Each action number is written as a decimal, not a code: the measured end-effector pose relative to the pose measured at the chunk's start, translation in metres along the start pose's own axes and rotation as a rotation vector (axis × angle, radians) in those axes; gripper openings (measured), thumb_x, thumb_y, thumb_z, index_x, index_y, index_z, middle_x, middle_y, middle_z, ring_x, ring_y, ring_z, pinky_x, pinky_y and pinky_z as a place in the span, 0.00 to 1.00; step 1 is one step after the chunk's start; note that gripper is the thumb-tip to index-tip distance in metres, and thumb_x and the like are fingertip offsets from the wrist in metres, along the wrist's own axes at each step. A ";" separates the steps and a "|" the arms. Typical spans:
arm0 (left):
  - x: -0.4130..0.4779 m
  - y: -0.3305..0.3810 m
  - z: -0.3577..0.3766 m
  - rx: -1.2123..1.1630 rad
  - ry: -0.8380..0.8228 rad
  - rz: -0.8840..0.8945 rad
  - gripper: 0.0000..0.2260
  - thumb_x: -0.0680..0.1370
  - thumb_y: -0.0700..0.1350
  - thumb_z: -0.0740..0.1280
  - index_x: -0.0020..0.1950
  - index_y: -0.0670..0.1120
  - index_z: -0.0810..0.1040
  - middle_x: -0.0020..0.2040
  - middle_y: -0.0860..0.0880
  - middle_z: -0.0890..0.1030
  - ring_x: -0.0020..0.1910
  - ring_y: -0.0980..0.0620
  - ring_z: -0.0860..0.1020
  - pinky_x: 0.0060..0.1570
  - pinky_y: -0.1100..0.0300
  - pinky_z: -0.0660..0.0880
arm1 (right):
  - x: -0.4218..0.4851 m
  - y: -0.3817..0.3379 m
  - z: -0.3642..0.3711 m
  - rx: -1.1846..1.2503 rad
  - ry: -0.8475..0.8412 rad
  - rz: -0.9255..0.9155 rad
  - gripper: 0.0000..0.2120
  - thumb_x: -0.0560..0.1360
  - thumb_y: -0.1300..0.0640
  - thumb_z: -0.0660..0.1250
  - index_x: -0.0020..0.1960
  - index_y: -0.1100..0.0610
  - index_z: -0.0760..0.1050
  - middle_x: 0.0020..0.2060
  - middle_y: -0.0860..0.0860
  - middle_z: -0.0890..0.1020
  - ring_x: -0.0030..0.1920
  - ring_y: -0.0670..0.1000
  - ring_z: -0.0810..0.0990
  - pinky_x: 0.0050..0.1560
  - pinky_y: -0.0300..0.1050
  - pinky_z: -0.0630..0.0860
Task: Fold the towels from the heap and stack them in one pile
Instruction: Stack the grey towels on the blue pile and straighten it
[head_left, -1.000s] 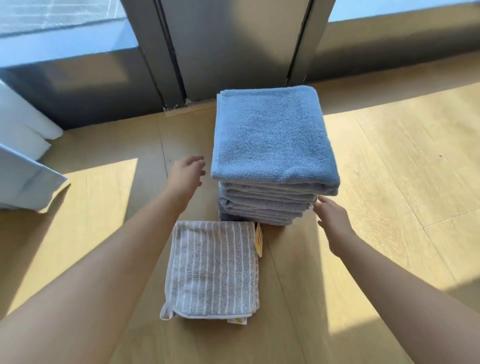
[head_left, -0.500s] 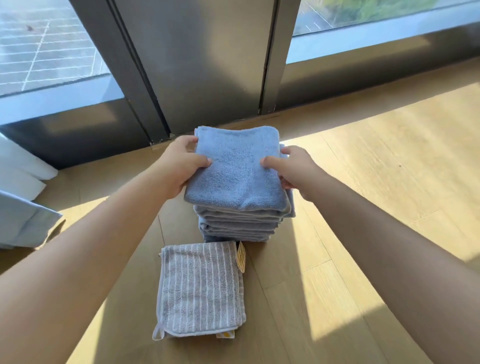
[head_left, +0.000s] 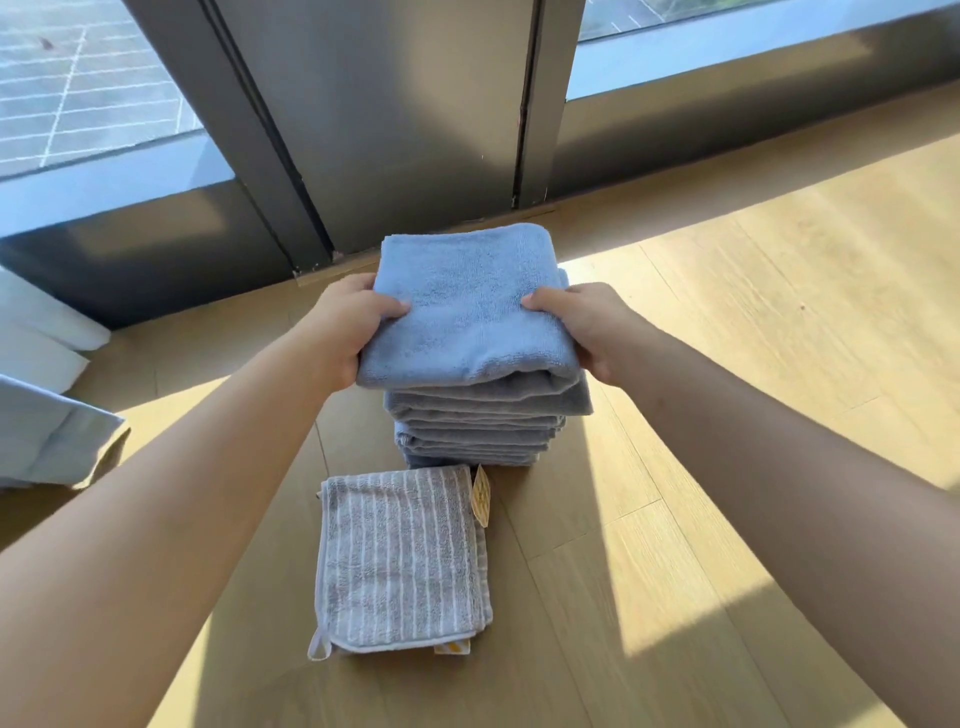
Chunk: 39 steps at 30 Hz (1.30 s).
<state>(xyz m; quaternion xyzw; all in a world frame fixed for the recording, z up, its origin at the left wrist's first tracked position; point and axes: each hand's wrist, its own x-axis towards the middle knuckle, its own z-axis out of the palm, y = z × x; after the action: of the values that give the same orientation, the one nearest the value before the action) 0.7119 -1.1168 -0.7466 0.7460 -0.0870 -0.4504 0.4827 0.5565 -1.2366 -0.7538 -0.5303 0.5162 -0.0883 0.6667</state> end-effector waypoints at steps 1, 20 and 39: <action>0.000 0.003 -0.001 -0.030 0.002 0.036 0.18 0.78 0.35 0.61 0.67 0.44 0.69 0.55 0.46 0.79 0.44 0.50 0.79 0.37 0.58 0.79 | -0.001 -0.003 0.000 0.050 0.014 -0.050 0.06 0.72 0.60 0.67 0.47 0.60 0.74 0.44 0.56 0.79 0.41 0.54 0.79 0.43 0.44 0.77; 0.007 -0.026 0.009 0.264 0.010 0.013 0.14 0.74 0.50 0.67 0.57 0.48 0.71 0.52 0.47 0.77 0.47 0.48 0.77 0.53 0.50 0.75 | 0.008 0.019 -0.009 -0.513 0.185 -0.152 0.22 0.78 0.46 0.57 0.60 0.63 0.70 0.56 0.58 0.77 0.56 0.60 0.76 0.59 0.54 0.72; 0.007 -0.051 -0.007 0.057 0.122 0.113 0.11 0.81 0.51 0.57 0.43 0.48 0.71 0.41 0.50 0.74 0.38 0.52 0.72 0.41 0.58 0.70 | 0.012 0.048 0.002 -0.193 0.161 -0.073 0.22 0.77 0.41 0.54 0.58 0.57 0.69 0.52 0.53 0.77 0.52 0.55 0.77 0.51 0.50 0.75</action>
<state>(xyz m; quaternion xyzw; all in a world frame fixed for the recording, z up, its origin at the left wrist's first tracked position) 0.7054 -1.0897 -0.7909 0.7795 -0.1121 -0.3734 0.4902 0.5422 -1.2229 -0.7994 -0.6017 0.5545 -0.1044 0.5654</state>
